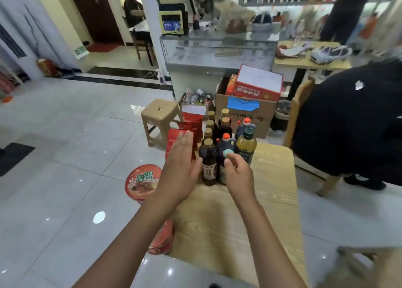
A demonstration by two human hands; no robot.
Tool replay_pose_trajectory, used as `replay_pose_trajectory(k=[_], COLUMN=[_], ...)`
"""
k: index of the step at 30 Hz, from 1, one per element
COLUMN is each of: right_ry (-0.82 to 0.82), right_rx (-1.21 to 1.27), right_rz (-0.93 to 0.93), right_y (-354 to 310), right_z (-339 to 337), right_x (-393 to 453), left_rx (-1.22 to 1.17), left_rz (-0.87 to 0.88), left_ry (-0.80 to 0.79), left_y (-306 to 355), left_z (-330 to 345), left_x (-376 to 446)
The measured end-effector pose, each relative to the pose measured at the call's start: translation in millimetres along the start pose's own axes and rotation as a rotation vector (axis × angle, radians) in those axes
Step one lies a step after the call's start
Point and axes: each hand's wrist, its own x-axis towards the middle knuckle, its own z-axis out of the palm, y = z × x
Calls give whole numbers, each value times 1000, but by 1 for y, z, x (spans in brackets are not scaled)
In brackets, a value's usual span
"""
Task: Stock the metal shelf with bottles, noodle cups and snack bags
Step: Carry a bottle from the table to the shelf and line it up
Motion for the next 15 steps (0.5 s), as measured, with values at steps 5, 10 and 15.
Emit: replay_pose_trajectory(k=[5, 10, 15], right_ry=[22, -21, -113], right_rx=[-77, -175, -267], right_rz=[143, 178, 136], right_y=[44, 59, 62], right_z=[-8, 5, 21], right_x=[36, 69, 95], left_rx=[-41, -99, -123], left_rz=[-38, -184, -260], left_ry=[-91, -118, -153], left_y=[4, -5, -14], left_z=[48, 78, 99], left_x=[27, 45, 50])
